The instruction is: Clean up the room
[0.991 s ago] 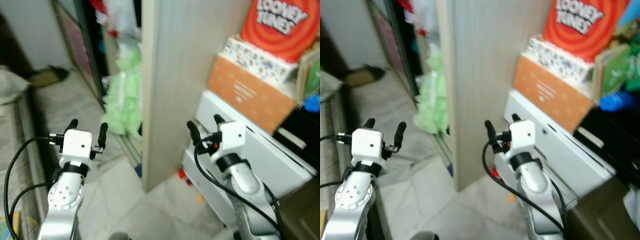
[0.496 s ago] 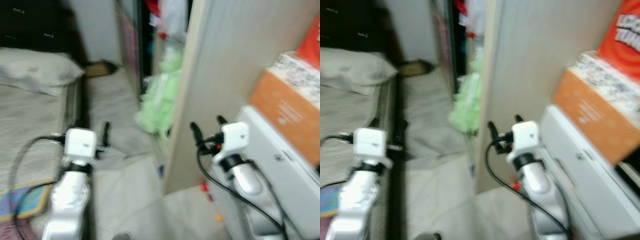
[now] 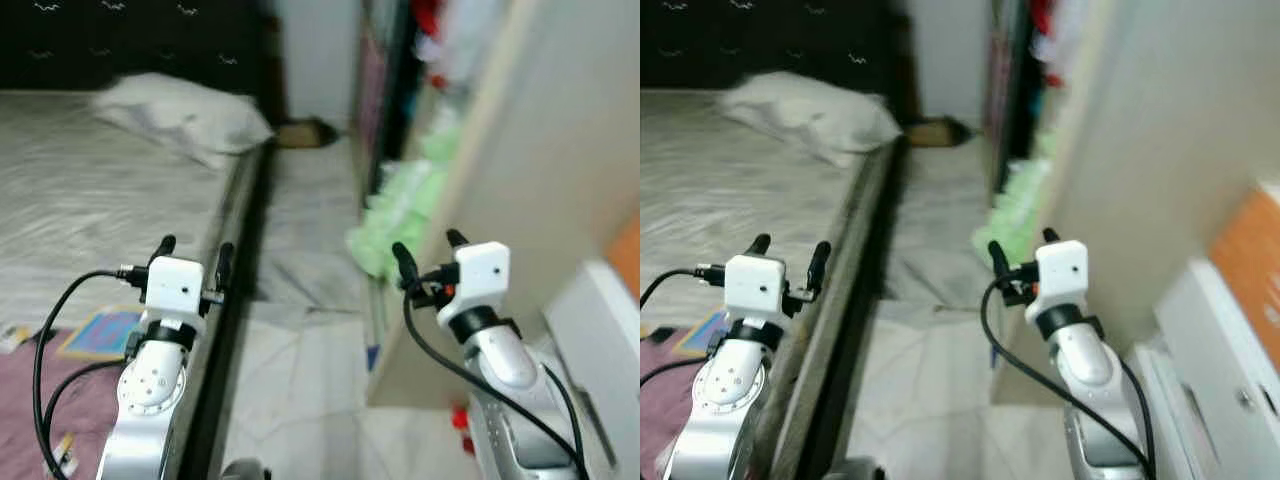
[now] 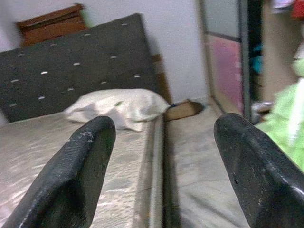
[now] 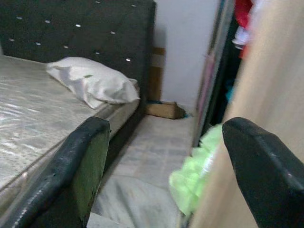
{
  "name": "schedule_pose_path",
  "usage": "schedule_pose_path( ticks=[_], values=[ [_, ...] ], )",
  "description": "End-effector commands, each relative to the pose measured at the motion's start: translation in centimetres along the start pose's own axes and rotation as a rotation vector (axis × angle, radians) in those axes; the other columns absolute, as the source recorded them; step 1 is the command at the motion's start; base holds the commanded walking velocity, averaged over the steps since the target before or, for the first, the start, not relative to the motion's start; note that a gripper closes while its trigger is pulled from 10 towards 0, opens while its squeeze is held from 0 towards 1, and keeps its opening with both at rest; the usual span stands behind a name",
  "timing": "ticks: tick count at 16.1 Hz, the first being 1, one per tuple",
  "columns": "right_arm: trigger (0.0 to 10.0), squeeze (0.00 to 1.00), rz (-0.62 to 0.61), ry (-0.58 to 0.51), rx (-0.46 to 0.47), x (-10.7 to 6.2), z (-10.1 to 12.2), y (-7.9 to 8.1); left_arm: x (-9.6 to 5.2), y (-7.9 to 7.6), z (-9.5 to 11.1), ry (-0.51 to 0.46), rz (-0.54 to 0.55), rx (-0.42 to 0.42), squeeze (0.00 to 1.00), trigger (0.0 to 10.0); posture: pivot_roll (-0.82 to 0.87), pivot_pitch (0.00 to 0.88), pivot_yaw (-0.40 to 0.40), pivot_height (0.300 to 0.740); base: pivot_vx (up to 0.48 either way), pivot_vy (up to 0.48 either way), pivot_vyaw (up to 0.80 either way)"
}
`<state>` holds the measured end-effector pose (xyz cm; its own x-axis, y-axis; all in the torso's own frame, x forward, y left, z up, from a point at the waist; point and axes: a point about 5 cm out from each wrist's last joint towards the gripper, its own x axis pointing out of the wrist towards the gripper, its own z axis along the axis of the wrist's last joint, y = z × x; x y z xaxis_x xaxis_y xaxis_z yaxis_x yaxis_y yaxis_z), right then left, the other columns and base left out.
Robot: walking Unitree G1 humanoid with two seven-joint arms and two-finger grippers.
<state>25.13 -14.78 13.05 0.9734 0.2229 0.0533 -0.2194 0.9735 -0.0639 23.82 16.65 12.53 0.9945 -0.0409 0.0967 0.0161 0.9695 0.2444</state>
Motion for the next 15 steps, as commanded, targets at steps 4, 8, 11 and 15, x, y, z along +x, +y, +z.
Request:
schedule_pose_path(
  ticks=[4,8,11,15],
  values=[
    [10.0,0.0,0.016,-0.014,0.01,0.33,0.24,0.56,-0.01,0.3,-0.11,0.018,-0.013,0.0,0.0,10.0,-0.02,0.0,-0.064,0.74,0.0,0.0,0.8],
    [10.0,0.0,0.02,-0.01,0.015,0.31,0.19,0.59,-0.04,0.24,-0.1,0.019,-0.018,-0.003,0.0,10.0,-0.03,0.0,-0.064,0.74,0.0,0.0,0.8],
    [10.0,0.0,0.021,-0.009,0.019,0.36,0.15,0.58,-0.01,0.2,-0.07,0.018,-0.02,-0.01,0.0,10.0,-0.03,0.0,-0.064,0.74,0.0,0.0,0.8],
    [10.0,0.0,0.023,-0.013,0.019,0.51,0.27,0.59,0.0,0.17,-0.07,0.018,-0.021,-0.015,0.0,10.0,-0.03,0.0,-0.066,0.74,0.0,0.0,0.8]
  ],
)
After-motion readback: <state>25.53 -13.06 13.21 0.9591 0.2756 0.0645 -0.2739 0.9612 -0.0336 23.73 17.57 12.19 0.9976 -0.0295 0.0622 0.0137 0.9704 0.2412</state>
